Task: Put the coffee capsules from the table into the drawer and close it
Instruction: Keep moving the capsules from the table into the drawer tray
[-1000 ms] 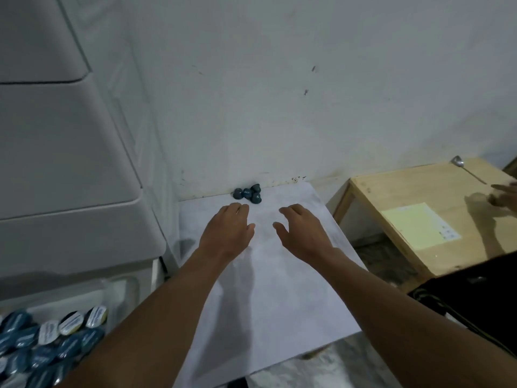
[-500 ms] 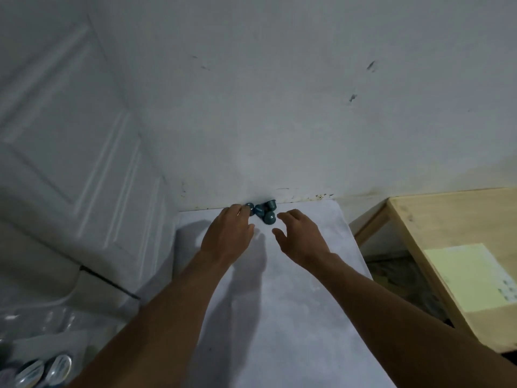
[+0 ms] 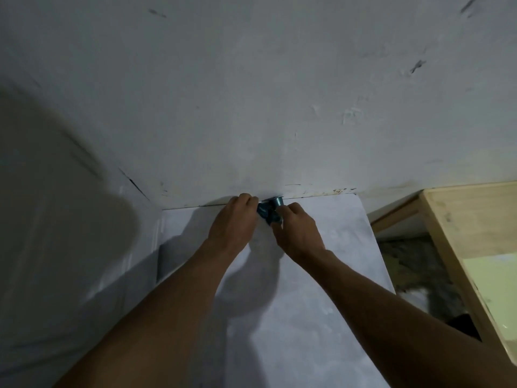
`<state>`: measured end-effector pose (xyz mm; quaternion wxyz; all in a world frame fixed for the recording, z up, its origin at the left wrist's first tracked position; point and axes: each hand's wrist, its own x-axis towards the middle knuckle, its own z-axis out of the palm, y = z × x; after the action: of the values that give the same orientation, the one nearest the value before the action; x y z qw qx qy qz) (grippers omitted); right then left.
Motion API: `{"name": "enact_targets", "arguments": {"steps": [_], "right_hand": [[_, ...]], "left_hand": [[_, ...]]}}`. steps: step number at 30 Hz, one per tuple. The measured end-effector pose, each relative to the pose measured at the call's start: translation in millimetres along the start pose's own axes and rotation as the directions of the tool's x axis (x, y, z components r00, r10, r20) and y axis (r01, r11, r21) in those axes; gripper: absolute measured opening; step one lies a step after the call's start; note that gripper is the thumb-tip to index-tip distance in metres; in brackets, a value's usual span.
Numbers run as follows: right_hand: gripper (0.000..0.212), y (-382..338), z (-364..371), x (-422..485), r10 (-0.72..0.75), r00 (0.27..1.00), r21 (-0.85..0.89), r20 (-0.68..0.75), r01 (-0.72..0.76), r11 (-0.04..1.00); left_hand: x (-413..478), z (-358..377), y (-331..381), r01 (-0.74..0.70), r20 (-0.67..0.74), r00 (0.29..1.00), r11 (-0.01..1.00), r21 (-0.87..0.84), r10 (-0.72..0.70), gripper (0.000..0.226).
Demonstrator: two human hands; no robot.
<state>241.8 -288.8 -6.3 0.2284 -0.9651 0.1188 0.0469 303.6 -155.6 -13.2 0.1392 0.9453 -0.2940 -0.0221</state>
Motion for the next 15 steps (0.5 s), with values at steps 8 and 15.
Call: {"name": "enact_targets", "arguments": {"steps": [8, 15], "right_hand": [[0.033, 4, 13, 15, 0.021, 0.999, 0.010, 0.026, -0.021, 1.000], [0.022, 4, 21, 7, 0.058, 0.997, 0.044, 0.046, -0.060, 0.997]], "left_hand": [[11, 23, -8, -0.038, 0.022, 0.999, 0.993, 0.112, 0.035, 0.031], [-3, 33, -19, 0.041, 0.068, 0.996, 0.991, 0.127, -0.050, 0.014]]}}
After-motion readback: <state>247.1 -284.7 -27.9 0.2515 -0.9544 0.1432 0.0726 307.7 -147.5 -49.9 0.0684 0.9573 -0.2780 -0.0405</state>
